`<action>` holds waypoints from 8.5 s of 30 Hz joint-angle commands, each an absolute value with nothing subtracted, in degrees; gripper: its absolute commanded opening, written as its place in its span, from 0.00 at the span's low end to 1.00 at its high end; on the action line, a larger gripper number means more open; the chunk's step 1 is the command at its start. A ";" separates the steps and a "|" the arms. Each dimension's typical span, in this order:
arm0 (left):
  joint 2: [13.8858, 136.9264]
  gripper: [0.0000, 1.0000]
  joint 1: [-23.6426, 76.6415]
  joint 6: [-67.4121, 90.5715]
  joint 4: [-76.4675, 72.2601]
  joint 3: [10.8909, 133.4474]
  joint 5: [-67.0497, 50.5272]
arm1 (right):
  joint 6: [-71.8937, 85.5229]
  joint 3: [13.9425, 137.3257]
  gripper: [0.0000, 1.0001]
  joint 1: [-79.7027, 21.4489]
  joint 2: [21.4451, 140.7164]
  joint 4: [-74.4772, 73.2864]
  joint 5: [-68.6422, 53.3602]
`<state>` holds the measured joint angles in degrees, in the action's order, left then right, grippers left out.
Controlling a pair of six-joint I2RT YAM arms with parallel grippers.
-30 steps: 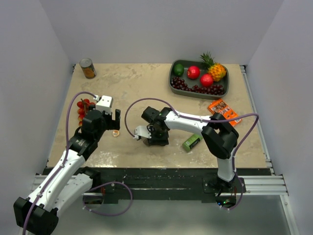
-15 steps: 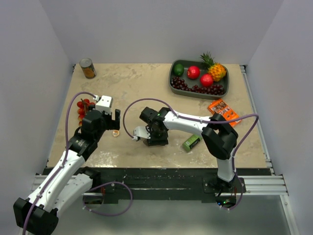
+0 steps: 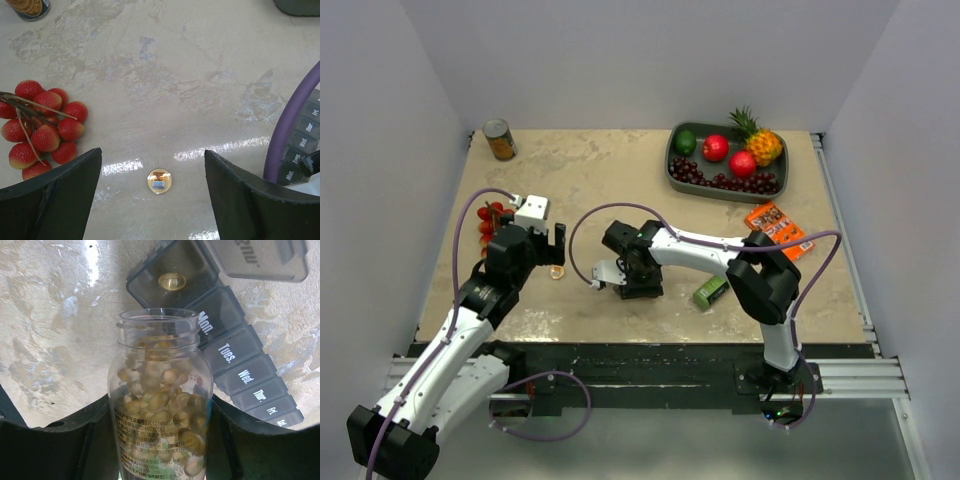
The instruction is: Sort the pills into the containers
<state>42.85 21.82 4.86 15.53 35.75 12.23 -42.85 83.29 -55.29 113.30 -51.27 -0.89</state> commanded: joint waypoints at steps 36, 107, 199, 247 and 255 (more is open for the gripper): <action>41.75 0.88 21.62 4.13 13.97 36.74 12.92 | -43.33 89.47 0.04 -57.75 115.14 -55.99 5.62; 33.93 0.88 21.62 4.13 13.10 35.60 18.28 | -44.21 87.45 0.04 -49.42 96.51 -53.97 -14.48; 31.64 0.88 21.62 2.81 11.43 34.98 14.77 | -44.91 80.59 0.04 -52.12 108.28 -46.05 -8.79; 30.94 0.88 21.62 2.81 11.60 34.98 14.68 | -43.59 85.43 0.04 -55.55 112.15 -51.15 -0.09; 30.94 0.88 21.62 2.81 11.51 35.07 14.68 | -43.59 85.96 0.04 -55.99 112.76 -51.77 1.05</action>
